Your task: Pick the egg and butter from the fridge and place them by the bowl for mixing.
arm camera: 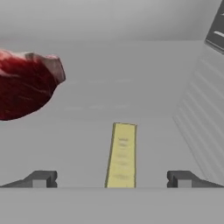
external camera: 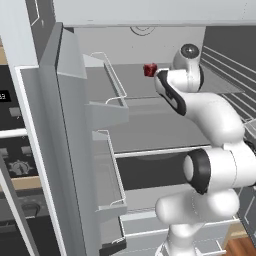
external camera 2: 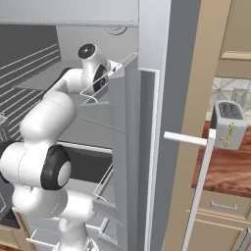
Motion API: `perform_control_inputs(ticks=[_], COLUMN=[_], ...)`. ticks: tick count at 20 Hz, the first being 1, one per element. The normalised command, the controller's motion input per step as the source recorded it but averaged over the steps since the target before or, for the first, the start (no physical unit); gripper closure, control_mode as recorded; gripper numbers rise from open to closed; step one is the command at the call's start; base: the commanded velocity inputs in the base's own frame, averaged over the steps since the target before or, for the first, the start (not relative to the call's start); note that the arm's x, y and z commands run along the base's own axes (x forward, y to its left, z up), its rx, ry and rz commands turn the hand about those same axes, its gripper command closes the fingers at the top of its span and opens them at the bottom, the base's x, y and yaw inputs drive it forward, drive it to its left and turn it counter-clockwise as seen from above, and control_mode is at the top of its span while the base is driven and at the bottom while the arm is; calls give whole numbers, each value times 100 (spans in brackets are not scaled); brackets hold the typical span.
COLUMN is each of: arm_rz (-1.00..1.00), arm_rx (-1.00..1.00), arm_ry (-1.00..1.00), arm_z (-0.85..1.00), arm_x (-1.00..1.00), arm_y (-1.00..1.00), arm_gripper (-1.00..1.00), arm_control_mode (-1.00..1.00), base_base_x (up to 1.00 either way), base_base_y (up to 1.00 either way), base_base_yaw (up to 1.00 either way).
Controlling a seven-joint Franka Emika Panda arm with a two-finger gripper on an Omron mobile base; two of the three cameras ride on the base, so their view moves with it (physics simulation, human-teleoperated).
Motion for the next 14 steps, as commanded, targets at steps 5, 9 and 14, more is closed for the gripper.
perform_control_inputs(ticks=[5,9,14], arm_rz=[-1,-2,0], arm_rx=[0,0,0], arm_ry=[0,2,0], arm_z=[-20,-29,-37], arm_x=[27,3,-13], arm_y=[-9,-9,-11], arm_gripper=[-100,100,100], arm_control_mode=[-100,-100,-100], base_base_x=[0,0,0], base_base_y=[0,0,0], base_base_yaw=[0,0,0])
